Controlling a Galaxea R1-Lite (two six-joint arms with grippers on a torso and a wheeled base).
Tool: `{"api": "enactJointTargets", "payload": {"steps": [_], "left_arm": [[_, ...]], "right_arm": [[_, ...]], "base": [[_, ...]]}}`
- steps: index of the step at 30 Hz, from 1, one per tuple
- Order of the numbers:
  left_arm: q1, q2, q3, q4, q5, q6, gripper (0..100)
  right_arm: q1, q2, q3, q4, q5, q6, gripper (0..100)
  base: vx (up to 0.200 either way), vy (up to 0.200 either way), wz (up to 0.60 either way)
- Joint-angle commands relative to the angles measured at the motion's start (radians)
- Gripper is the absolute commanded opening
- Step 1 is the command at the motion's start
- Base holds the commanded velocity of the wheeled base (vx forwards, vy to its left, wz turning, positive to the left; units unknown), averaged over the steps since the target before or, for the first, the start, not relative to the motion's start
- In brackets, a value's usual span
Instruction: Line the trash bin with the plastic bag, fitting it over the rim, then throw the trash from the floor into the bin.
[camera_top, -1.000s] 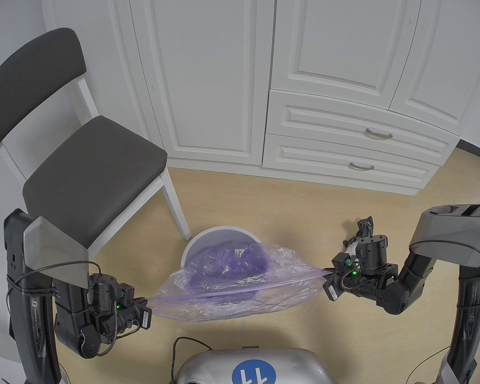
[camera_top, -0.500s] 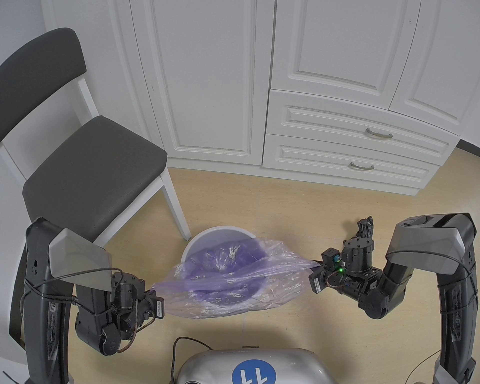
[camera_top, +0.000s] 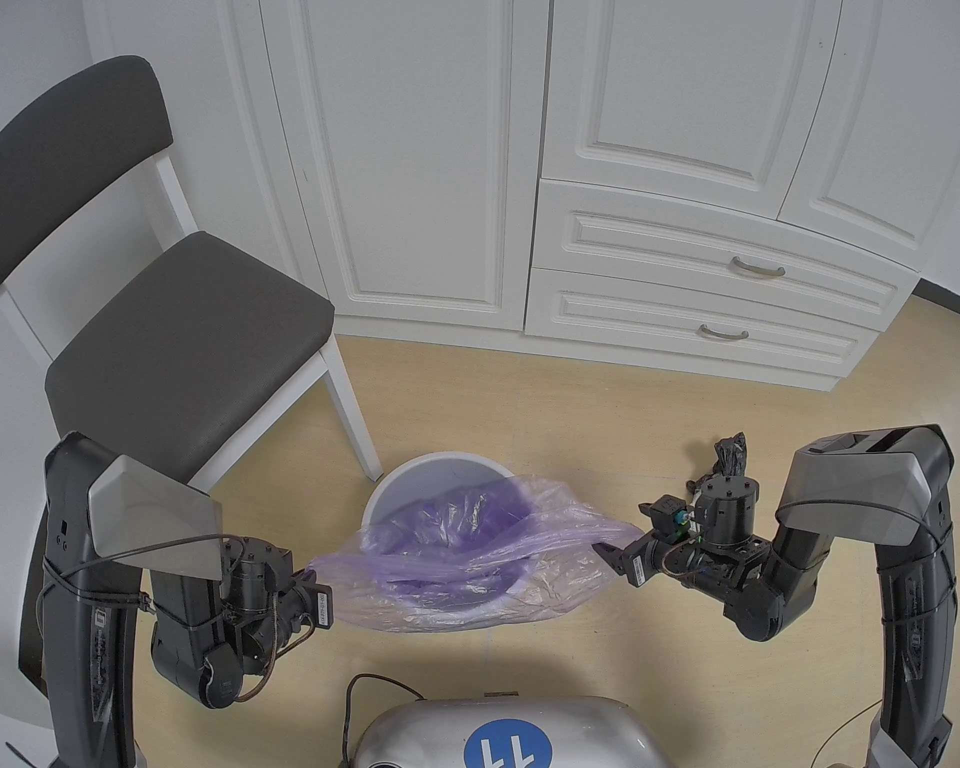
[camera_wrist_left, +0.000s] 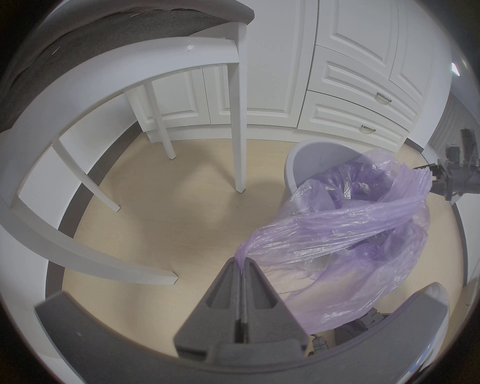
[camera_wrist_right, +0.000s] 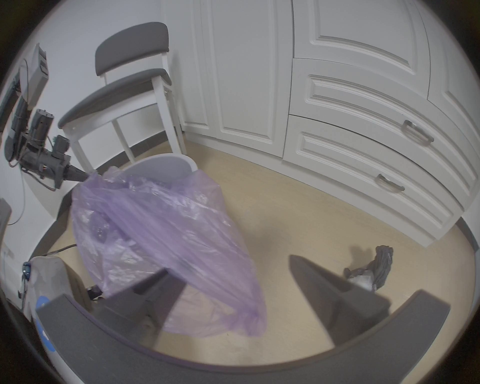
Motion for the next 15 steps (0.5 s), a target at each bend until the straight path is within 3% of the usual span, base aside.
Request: {"api": "enactJointTargets", "payload": {"steps": [1, 2, 3, 6, 10, 15], "left_arm": [[0.0, -0.012, -0.001, 0.001, 0.001, 0.0, 0], [0.001, -0.012, -0.001, 0.001, 0.001, 0.0, 0], [0.001, -0.004, -0.002, 0.001, 0.001, 0.0, 0], [0.007, 0.017, -0.008, 0.001, 0.002, 0.0, 0], [0.01, 0.044, -0.013, 0.001, 0.005, 0.001, 0], [0.015, 0.071, -0.027, 0.001, 0.02, 0.004, 0]], "right_arm": [[-0.057, -0.081, 0.073, -0.009, 0.188, 0.004, 100], [-0.06, -0.082, 0.077, -0.009, 0.198, 0.004, 100], [-0.109, -0.098, 0.098, -0.009, 0.327, 0.004, 100], [-0.191, -0.099, 0.104, -0.012, 0.539, 0.01, 100], [-0.247, -0.09, 0.096, -0.012, 0.668, 0.062, 100], [-0.286, -0.081, 0.089, -0.061, 0.74, 0.119, 100]], "base": [[0.0, 0.0, 0.0], [0.0, 0.0, 0.0], [0.0, 0.0, 0.0], [0.0, 0.0, 0.0], [0.0, 0.0, 0.0], [0.0, 0.0, 0.0]]}}
